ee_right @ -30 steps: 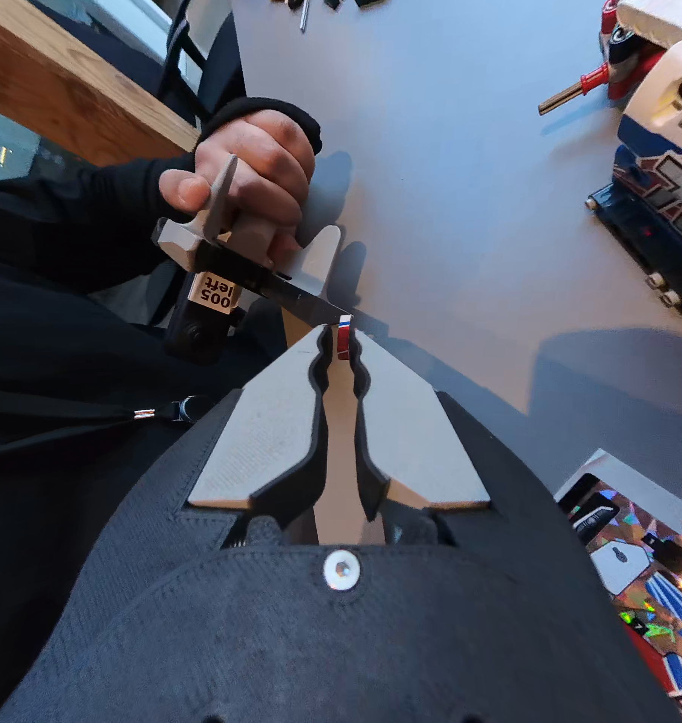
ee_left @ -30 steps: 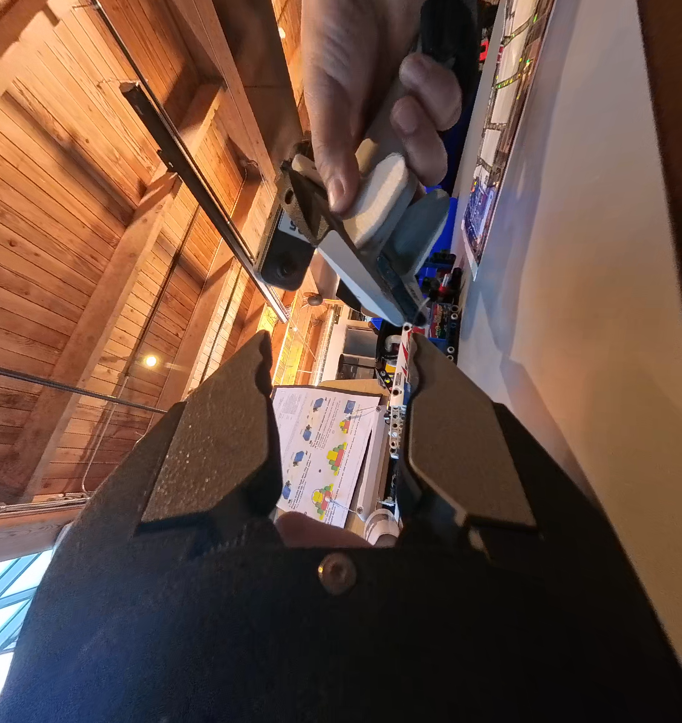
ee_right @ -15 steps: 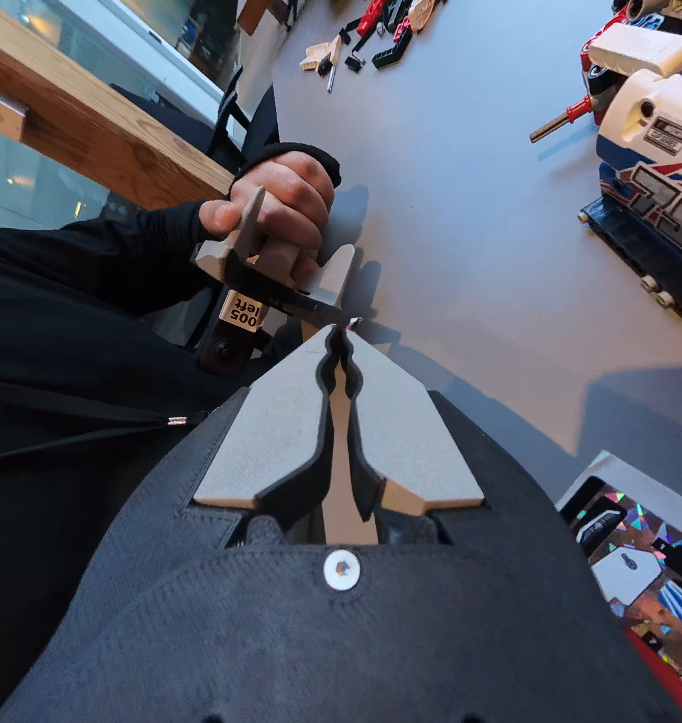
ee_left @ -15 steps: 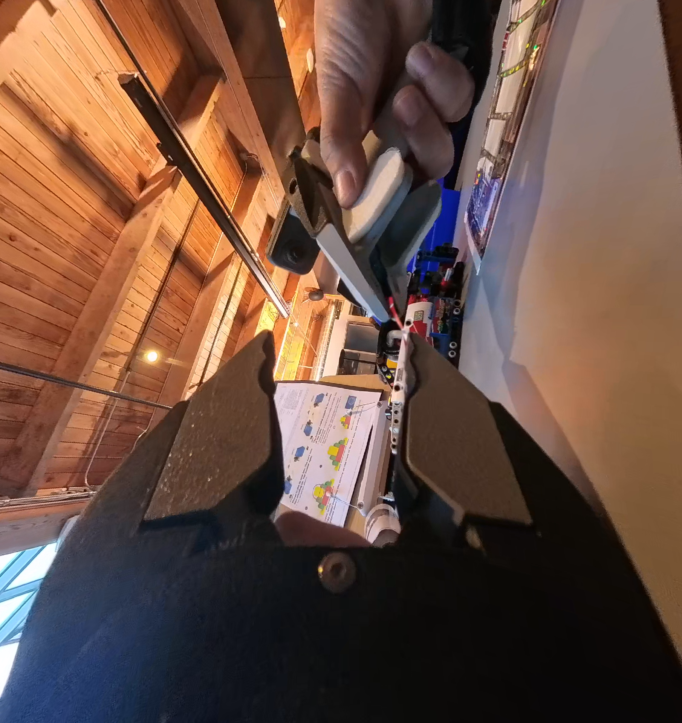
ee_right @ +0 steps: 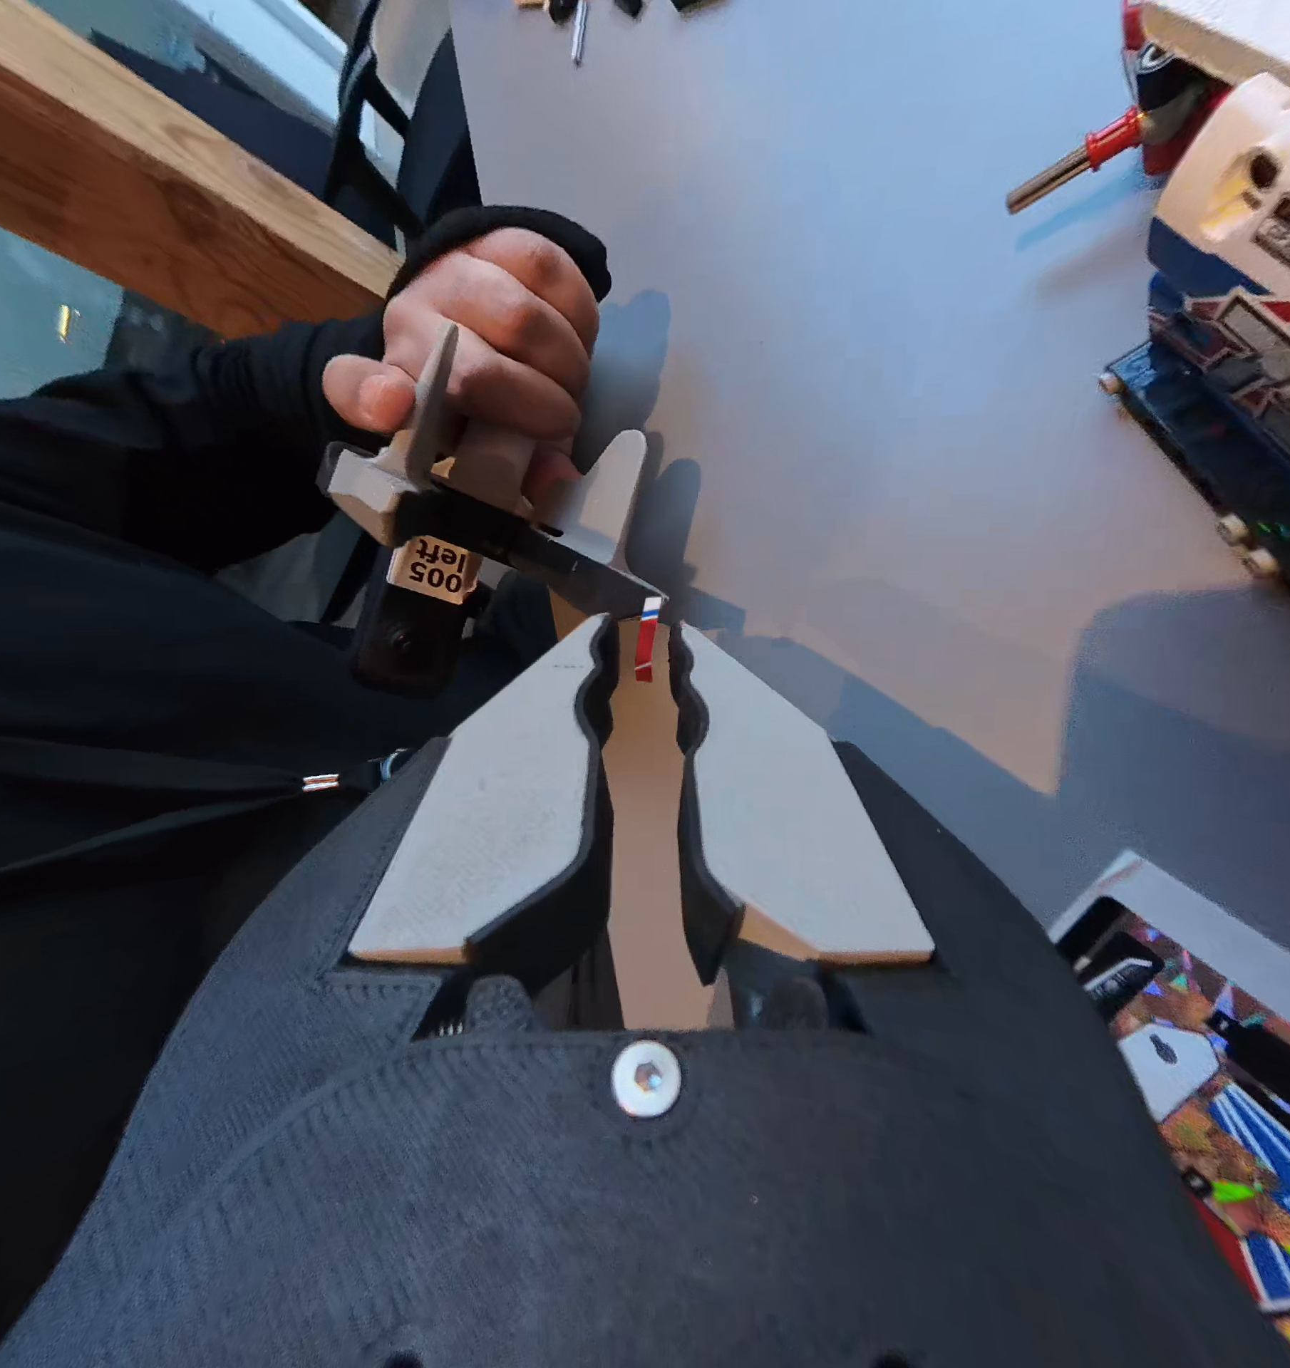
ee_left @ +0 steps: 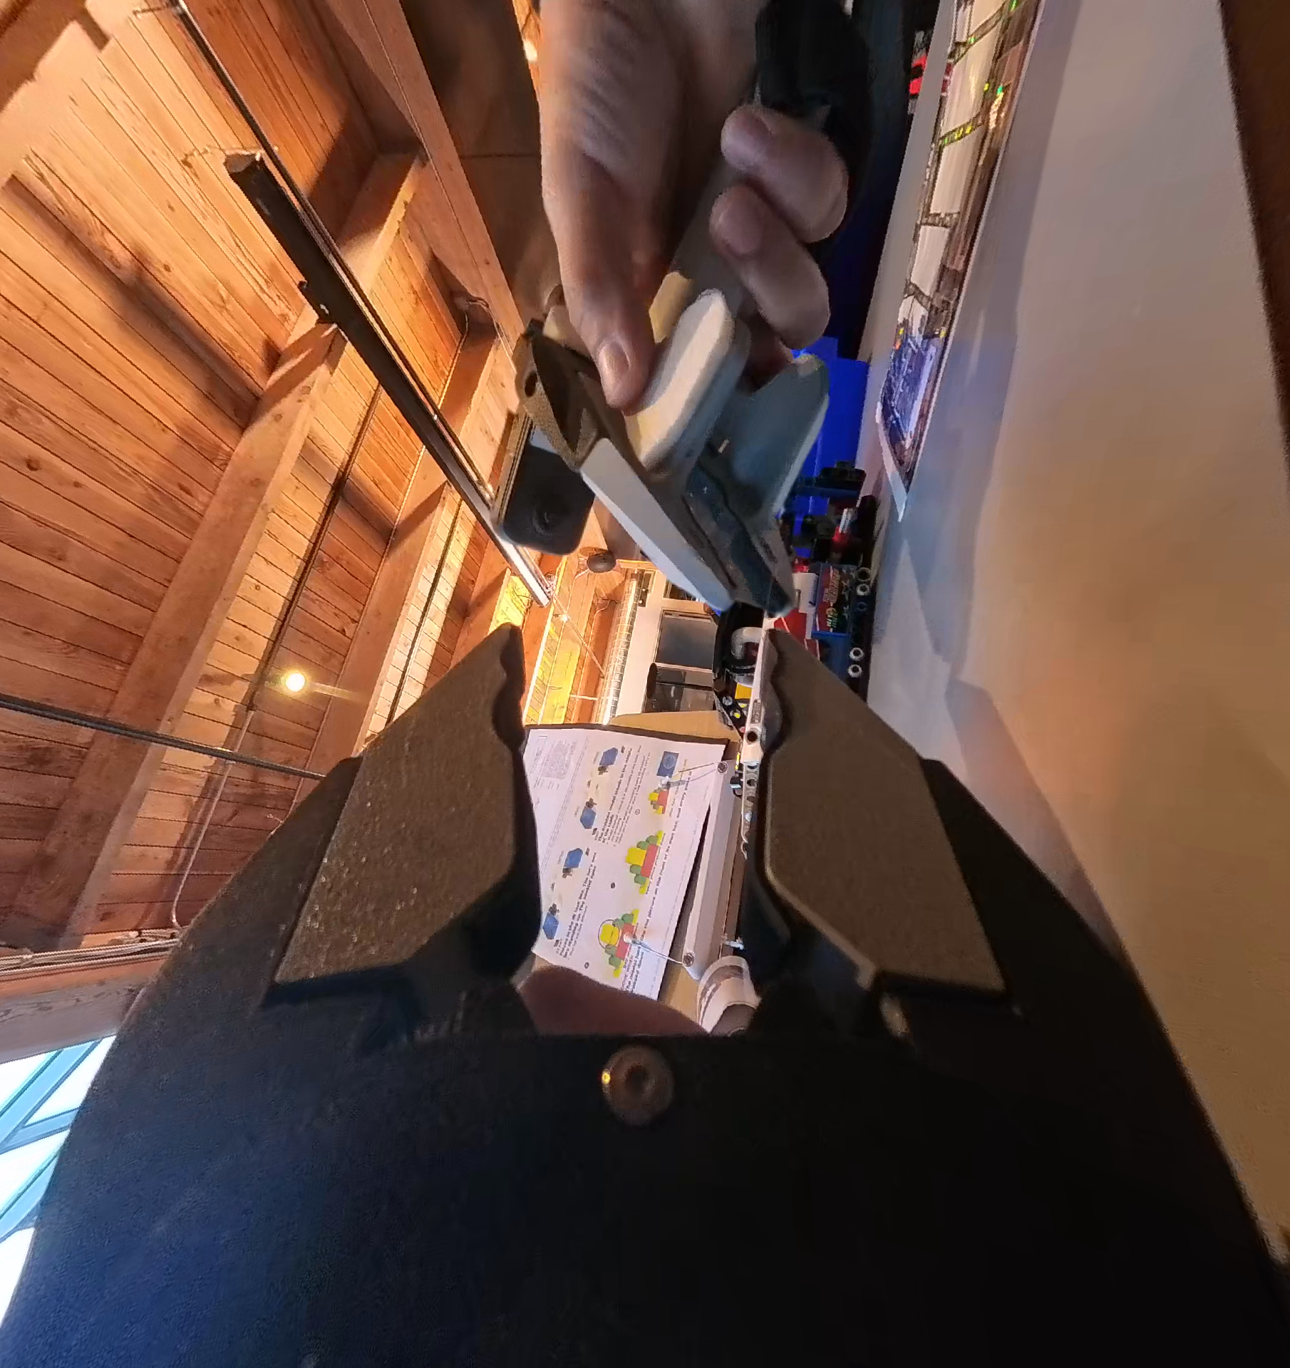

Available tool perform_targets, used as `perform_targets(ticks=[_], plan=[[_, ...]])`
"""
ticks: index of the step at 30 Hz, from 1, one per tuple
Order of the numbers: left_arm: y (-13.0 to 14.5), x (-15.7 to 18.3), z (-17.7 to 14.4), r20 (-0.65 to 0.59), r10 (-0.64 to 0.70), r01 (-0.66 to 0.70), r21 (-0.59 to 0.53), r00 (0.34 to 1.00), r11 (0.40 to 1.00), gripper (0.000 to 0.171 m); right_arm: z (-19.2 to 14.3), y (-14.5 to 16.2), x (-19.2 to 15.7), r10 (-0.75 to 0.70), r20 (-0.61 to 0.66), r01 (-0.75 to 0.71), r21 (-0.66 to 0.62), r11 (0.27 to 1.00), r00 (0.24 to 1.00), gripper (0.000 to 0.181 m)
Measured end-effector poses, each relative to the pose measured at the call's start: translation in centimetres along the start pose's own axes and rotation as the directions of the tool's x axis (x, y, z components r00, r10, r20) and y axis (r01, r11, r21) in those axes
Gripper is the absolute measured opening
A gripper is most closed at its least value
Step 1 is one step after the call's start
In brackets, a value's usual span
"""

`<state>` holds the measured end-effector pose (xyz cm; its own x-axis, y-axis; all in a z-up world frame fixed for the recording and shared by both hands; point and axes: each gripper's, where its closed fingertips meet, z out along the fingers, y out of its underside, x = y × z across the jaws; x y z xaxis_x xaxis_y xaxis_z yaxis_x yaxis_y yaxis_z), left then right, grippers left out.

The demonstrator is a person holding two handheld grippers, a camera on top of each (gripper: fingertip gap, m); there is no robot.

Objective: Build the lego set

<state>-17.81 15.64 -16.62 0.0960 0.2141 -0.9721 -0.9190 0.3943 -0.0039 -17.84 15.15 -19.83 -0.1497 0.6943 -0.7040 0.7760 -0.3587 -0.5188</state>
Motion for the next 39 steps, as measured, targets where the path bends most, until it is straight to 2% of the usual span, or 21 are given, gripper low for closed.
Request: perform_targets(ticks=[3,11,15,21,23,24,25,27,31,34,36,39], plan=[[0.0,0.0,0.0,0.0,-0.001,0.001,0.002,1.0,1.0,0.061,0.5,0.1,-0.1,0.002,0.013,-0.002,-0.021,1.0,1.0,0.001],[-0.2,-0.1,-0.1,0.005,-0.004,0.004,0.009,1.0,1.0,0.057,0.4,0.0,-0.5,-0.007,0.043,0.007,0.0,1.0,0.999,0.0],[-0.1,0.0,-0.1,0.002,-0.019,0.019,0.003,1.0,1.0,0.045,0.1,-0.4,-0.9,0.005,0.086,-0.009,0.041,0.999,0.996,0.0],[-0.2,0.5,-0.1,-0.055,-0.087,0.087,-0.001,0.995,0.996,0.007,-0.3,-1.0,-2.1,0.008,0.162,-0.024,0.097,0.995,0.987,0.0],[-0.2,0.8,-0.2,-0.086,-0.121,0.121,-0.005,0.989,0.993,0.003,-0.4,-1.0,-2.5,0.017,0.195,-0.039,0.11,0.993,0.981,0.0],[0.2,1.6,-0.2,-0.147,-0.133,0.128,-0.038,0.98,0.991,0.047,-0.7,-1.1,-2.7,0.026,0.216,-0.054,0.124,0.991,0.976,0.0],[0.8,1.4,0.0,-0.132,-0.168,0.16,-0.065,0.977,0.985,0.079,-1.0,-1.3,-2.6,0.036,0.226,-0.07,0.145,0.987,0.973,0.0],[1.0,1.2,0.0,-0.134,-0.193,0.186,-0.069,0.972,0.98,0.077,-2.1,-1.6,-1.9,0.056,0.221,-0.099,0.191,0.977,0.974,0.0],[1.0,1.2,0.0,-0.131,-0.215,0.207,-0.072,0.968,0.976,0.083,-3.9,-1.0,-0.7,0.056,0.141,-0.088,0.232,0.969,0.988,0.0],[2.2,0.7,0.3,-0.114,-0.322,0.308,-0.122,0.94,0.943,0.085,-4.8,-0.7,-0.8,0.013,0.068,-0.031,0.272,0.962,0.998,0.0],[3.6,0.2,0.6,-0.094,-0.447,0.426,-0.182,0.89,0.886,0.083,-5.7,-1.0,-1.1,-0.027,0.03,0.015,0.334,0.943,0.999,0.0],[6.3,-0.1,0.9,-0.062,-0.634,0.594,-0.289,0.771,0.75,0.072,-7.4,-1.4,-1.6,-0.105,-0.058,0.119,0.408,0.905,0.993,0.0]])
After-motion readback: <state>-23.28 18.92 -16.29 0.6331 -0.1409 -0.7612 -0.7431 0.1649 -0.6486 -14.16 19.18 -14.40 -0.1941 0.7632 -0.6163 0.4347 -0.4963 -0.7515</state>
